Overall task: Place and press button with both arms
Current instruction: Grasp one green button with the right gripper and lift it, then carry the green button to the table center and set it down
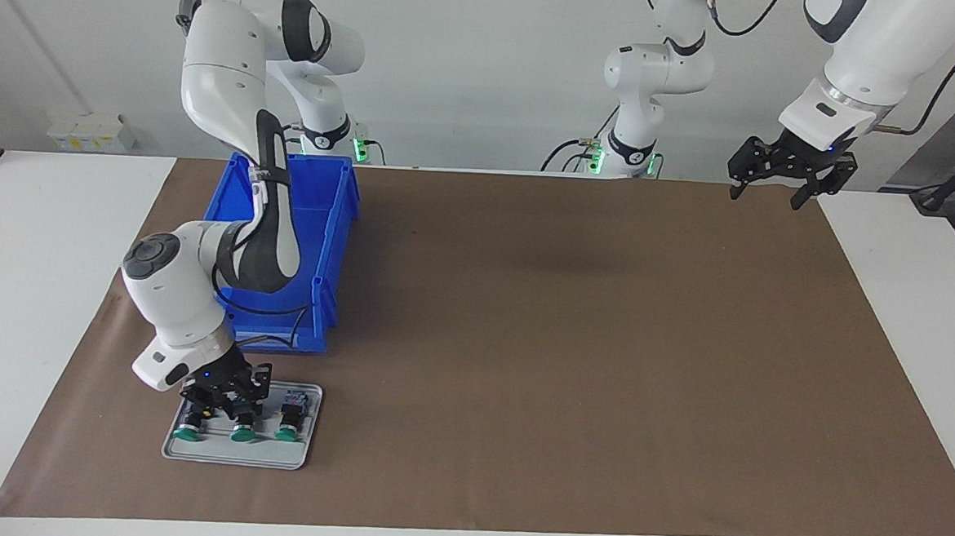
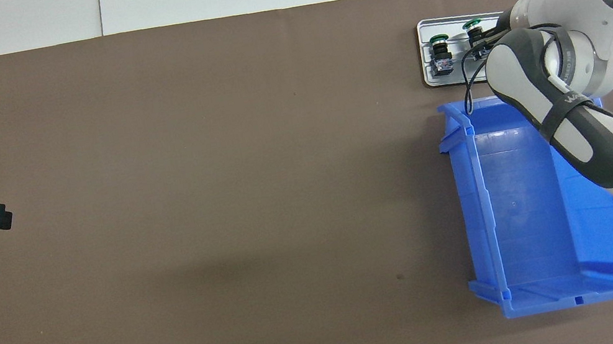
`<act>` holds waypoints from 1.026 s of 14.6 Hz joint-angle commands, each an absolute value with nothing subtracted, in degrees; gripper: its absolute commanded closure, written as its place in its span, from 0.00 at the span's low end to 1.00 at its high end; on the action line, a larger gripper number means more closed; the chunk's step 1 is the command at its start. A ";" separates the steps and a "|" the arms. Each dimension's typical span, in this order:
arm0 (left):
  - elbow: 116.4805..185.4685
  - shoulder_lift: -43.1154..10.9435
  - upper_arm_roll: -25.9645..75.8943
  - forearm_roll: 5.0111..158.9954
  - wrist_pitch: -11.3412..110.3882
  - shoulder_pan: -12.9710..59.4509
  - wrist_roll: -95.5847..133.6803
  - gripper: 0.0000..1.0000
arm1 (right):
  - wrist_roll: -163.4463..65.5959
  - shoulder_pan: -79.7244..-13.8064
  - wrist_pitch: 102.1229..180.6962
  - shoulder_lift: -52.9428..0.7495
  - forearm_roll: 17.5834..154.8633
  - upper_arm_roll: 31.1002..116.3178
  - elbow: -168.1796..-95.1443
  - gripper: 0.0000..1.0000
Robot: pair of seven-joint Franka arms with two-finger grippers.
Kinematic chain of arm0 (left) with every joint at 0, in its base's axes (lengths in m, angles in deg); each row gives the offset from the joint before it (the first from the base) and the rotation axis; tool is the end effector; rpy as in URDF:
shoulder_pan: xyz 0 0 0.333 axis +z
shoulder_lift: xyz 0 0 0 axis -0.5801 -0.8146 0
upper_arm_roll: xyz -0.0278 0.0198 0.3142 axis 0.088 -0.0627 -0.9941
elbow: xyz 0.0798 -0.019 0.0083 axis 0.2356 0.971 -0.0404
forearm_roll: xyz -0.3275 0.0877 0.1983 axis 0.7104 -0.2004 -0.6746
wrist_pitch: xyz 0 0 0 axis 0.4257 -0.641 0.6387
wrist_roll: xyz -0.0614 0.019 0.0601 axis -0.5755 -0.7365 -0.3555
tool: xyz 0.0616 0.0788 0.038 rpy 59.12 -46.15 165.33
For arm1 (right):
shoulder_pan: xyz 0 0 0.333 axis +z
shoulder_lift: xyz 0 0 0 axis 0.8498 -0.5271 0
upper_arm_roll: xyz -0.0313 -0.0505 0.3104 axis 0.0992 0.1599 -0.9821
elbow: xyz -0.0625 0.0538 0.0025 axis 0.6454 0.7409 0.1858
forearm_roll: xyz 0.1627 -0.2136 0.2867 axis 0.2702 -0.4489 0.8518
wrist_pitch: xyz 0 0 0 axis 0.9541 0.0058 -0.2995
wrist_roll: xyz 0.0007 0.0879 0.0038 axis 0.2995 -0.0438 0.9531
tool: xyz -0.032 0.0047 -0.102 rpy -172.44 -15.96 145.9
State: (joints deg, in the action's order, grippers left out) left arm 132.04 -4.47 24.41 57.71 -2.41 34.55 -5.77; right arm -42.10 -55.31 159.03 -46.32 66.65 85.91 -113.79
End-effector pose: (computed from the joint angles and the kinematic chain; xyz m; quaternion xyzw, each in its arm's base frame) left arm 0.5374 -0.0340 0.6334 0.9936 -0.1114 -0.0185 0.0085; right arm 0.7331 -0.0127 0.3332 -0.9893 -0.0627 -0.1277 0.0331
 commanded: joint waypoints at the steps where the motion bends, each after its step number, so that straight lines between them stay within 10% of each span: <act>1: 134.15 -2.69 24.84 56.69 -1.67 35.19 -5.45 0.00 | -54.68 -53.71 150.50 -41.97 60.96 86.45 -109.58 1.00; 7: 134.15 -2.69 24.84 56.69 -1.67 35.19 -5.45 0.00 | -88.22 -46.43 130.09 -41.08 48.27 86.36 -96.20 1.00; 15: 134.15 -2.69 24.84 56.69 -1.67 35.19 -5.45 0.00 | -139.05 -32.20 127.78 -38.53 47.99 85.22 -98.31 1.00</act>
